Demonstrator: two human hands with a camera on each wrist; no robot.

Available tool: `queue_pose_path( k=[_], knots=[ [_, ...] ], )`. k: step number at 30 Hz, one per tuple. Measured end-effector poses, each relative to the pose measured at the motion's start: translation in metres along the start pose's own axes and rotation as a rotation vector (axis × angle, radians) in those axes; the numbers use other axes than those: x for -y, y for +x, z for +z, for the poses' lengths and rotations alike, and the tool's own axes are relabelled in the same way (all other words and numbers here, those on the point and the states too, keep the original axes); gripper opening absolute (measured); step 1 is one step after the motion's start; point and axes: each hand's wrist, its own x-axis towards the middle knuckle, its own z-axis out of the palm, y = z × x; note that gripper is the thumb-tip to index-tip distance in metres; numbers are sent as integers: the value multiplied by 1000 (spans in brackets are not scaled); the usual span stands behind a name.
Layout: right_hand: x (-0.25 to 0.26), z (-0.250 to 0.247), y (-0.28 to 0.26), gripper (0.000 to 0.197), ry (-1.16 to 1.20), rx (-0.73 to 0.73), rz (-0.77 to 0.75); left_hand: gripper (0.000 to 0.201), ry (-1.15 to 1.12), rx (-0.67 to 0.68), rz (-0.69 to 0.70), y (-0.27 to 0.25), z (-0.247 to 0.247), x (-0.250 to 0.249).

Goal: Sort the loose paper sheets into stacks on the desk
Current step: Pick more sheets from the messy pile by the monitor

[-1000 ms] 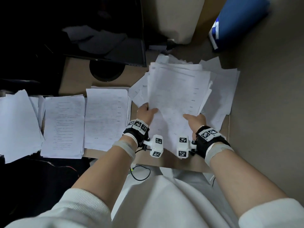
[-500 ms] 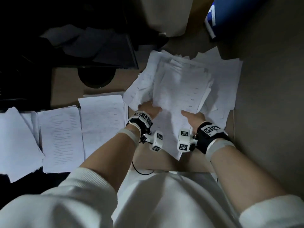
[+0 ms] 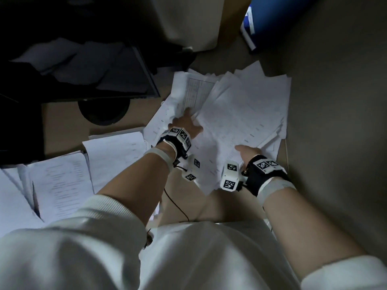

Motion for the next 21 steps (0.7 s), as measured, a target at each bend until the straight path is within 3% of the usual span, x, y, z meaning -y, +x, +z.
queue_pose_path(
  k=[4, 8, 12, 15, 17, 21],
  knots=[
    [3, 1, 0, 52, 51, 50, -46, 74, 176, -74, 62, -5, 1, -2],
    [2, 2, 1, 53, 87, 19, -97, 77, 109, -34, 31, -10, 10, 6],
    [6, 2, -8, 55, 164, -106, -88, 70, -283, 54, -5, -18, 12, 15],
    [5, -2, -17, 60, 209, -132, -112, 82, -481, 89, -27, -32, 13, 16],
    [4, -7, -23, 59, 194, -126, -150, 87, -647, 51, -20, -45, 10, 15],
    [6, -8, -44, 38, 250, -135, -345, 58, -913, -167, 2, -74, -4, 12]
  ],
)
